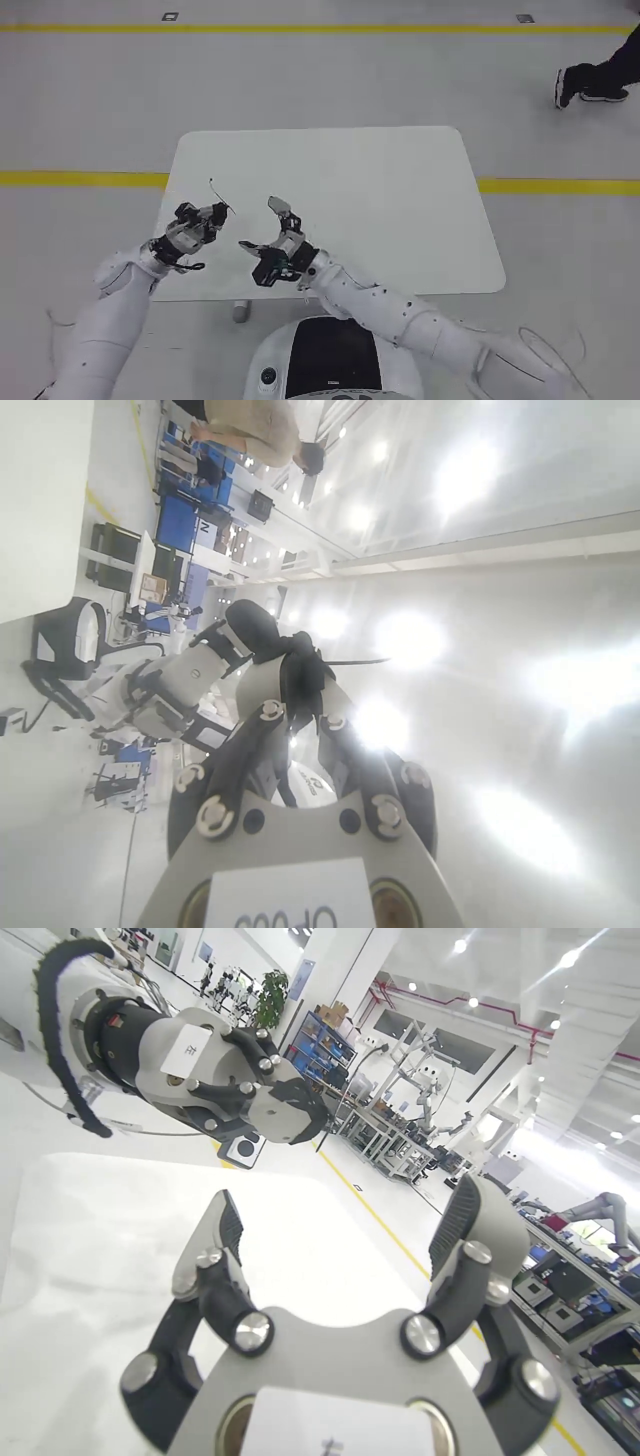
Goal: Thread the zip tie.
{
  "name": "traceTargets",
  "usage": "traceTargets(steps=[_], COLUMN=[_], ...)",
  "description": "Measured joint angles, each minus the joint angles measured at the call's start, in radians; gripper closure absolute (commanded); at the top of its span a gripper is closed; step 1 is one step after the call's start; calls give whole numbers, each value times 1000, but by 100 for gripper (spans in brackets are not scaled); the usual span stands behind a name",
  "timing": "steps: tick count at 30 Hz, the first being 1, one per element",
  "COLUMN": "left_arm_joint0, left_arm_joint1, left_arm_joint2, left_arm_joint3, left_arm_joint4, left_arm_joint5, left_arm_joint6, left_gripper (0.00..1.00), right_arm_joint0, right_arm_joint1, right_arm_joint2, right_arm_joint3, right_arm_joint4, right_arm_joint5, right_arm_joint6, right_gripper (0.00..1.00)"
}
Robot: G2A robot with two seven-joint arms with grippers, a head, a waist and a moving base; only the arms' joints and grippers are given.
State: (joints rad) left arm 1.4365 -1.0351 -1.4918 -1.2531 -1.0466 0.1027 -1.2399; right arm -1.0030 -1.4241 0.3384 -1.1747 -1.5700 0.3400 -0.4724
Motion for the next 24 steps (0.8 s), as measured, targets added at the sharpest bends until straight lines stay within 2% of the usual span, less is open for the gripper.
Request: traceTargets(steps=[5, 9, 15, 16, 17, 18, 21, 24], left_arm_joint0=[0, 10, 16, 16, 16, 16, 16, 16], left_arm_joint1=[0, -4, -7, -7, -7, -7, -7, -7], left_arm_joint2=[1, 15, 23, 23, 23, 23, 23, 23], left_arm_joint3=[-2, -17, -16, -16, -16, -16, -16, -16], left_arm_joint4=[0, -36, -82, -82, -82, -81, -81, -81], left_arm_joint5=[0, 26, 62, 62, 62, 61, 61, 61], left_arm_joint6=[3, 35, 30, 30, 30, 30, 30, 30], left_gripper=[100, 100, 100, 100, 100, 100, 100, 100], right_arm_joint0=[-1, -8, -3, -2, -1, 1, 10, 13], right_arm_joint1=[0, 0, -8, -9, -11, -14, -21, -29], right_arm_joint2=[1, 15, 22, 21, 19, 15, 1, -4], right_arm_joint3=[-2, -16, -6, -4, -1, 3, 16, 27], right_arm_joint4=[0, 0, 0, 0, 0, 0, 0, 0], right_arm_joint5=[0, 0, 0, 0, 0, 0, 0, 0], right_arm_joint6=[2, -17, -41, -43, -45, -48, -49, -50], right_gripper=[0, 0, 0, 20, 45, 53, 61, 65])
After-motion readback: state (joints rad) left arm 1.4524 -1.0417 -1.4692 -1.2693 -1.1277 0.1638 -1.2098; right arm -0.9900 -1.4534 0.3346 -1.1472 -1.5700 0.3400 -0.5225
